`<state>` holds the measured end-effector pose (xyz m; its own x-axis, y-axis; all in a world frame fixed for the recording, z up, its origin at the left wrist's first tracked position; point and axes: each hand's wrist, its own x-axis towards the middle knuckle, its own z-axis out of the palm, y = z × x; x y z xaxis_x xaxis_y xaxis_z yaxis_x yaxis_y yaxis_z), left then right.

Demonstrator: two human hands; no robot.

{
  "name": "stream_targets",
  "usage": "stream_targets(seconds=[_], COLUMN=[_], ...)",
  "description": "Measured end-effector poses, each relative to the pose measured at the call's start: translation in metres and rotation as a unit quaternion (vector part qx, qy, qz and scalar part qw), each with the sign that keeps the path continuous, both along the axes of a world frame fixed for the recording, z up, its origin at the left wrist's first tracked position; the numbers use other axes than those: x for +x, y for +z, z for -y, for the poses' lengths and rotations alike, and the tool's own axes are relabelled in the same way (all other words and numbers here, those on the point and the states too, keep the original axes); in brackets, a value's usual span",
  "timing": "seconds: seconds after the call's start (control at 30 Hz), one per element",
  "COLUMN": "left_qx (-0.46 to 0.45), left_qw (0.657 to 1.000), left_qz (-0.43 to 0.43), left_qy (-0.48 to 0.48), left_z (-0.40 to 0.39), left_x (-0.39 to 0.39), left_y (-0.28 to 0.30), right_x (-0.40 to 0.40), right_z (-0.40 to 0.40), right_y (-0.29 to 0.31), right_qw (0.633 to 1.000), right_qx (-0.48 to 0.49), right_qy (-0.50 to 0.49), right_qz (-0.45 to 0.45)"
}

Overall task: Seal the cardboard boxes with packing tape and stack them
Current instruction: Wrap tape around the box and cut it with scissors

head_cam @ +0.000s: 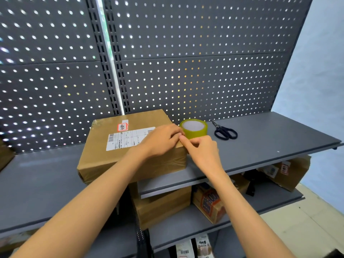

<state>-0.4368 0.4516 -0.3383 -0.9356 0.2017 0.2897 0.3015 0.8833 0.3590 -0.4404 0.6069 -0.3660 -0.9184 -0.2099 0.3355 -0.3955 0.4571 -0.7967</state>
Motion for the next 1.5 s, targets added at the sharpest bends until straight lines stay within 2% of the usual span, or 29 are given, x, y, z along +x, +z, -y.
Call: stream_targets(seconds=[0.13, 0.23, 0.4, 0.67, 0.97, 1.1, 1.23, 1.5], left_qx=[-0.025, -0.060, -0.096, -0.137, -0.163, -0.178, -0.197, -0.221], left_qw=[0.998, 0.994, 0.988, 0.975, 0.963, 0.954, 0.952, 0.946], left_qz=[-0.004, -0.025, -0.010, 0.066, 0.162, 0.203, 0.201, 0.206], left_qy=[0.049, 0.087, 0.125, 0.161, 0.138, 0.130, 0.120, 0.121], left_z=[-0.006, -0.014, -0.032, -0.053, -0.067, -0.074, -0.081, -0.079], left_x=[-0.006, -0.020, -0.045, -0.076, -0.098, -0.108, -0.112, -0.112], left_y=[0.014, 0.023, 0.027, 0.021, 0.012, 0.006, -0.001, -0.008], right_x=[-0.025, -0.050, -0.087, -0.121, -0.139, -0.147, -0.157, -0.166], right_z=[-0.014, -0.026, -0.042, -0.060, -0.054, -0.061, -0.071, -0.073], right_y=[-0.005, -0.004, -0.011, -0.013, -0.021, -0.021, -0.025, -0.035], right_qw=[1.000, 0.999, 0.999, 0.995, 0.990, 0.994, 0.991, 0.986], right_qx=[-0.018, -0.003, 0.027, 0.060, 0.062, 0.057, 0.103, 0.131], right_qy=[-0.003, -0.018, -0.010, 0.032, 0.058, 0.023, -0.028, -0.094], right_qz=[0.026, 0.031, 0.039, 0.067, 0.113, 0.094, 0.081, 0.038])
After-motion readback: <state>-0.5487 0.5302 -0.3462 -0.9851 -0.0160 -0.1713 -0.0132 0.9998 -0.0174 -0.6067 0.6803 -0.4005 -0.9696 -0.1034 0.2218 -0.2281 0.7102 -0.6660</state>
